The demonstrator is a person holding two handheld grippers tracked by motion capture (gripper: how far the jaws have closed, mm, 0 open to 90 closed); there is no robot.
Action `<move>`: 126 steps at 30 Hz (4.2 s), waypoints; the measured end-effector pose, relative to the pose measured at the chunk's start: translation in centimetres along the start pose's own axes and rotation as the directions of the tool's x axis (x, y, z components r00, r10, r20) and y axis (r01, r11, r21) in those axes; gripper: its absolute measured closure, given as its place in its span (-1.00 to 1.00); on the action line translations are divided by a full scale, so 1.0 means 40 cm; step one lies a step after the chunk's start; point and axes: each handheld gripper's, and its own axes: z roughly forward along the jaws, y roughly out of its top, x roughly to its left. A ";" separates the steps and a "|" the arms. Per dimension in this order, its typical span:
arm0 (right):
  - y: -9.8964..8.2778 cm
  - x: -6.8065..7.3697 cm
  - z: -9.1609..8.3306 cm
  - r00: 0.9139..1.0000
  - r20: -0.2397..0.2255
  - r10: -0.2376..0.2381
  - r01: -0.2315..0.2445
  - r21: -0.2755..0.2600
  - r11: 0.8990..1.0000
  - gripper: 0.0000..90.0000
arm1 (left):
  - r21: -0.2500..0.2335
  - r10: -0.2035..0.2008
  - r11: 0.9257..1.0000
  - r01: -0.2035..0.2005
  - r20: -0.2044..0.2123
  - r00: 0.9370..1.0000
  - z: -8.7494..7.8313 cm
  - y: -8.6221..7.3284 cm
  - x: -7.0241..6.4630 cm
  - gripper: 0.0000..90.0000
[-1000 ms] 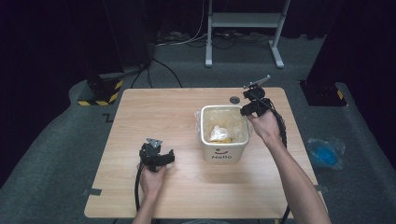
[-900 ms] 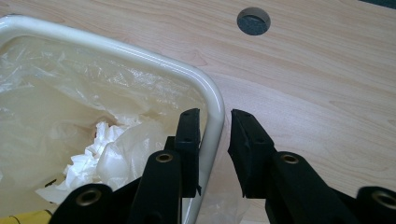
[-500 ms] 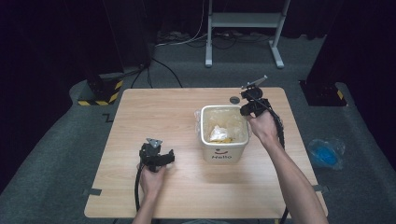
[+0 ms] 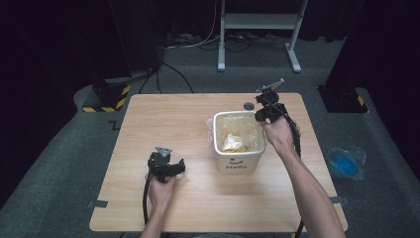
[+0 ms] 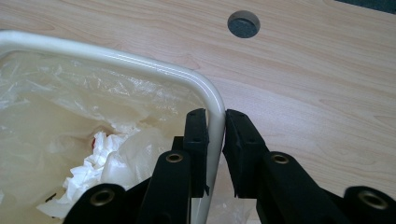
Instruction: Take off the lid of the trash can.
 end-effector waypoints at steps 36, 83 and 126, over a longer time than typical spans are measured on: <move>0.009 -0.027 -0.056 0.999 -0.012 0.031 -0.032 -0.035 0.999 0.81 | 0.000 0.000 1.000 0.000 -0.001 1.000 0.000 0.000 0.000 -0.66; -0.094 -0.233 -0.135 0.986 0.030 0.162 -0.161 -0.048 0.986 0.81 | -0.004 -0.004 1.000 0.004 -0.003 1.000 0.001 0.000 -0.002 -0.66; -0.235 -0.383 -0.075 0.957 0.109 0.267 -0.270 0.010 0.963 0.81 | -0.005 -0.006 1.000 0.006 -0.005 1.000 0.000 -0.001 -0.002 -0.66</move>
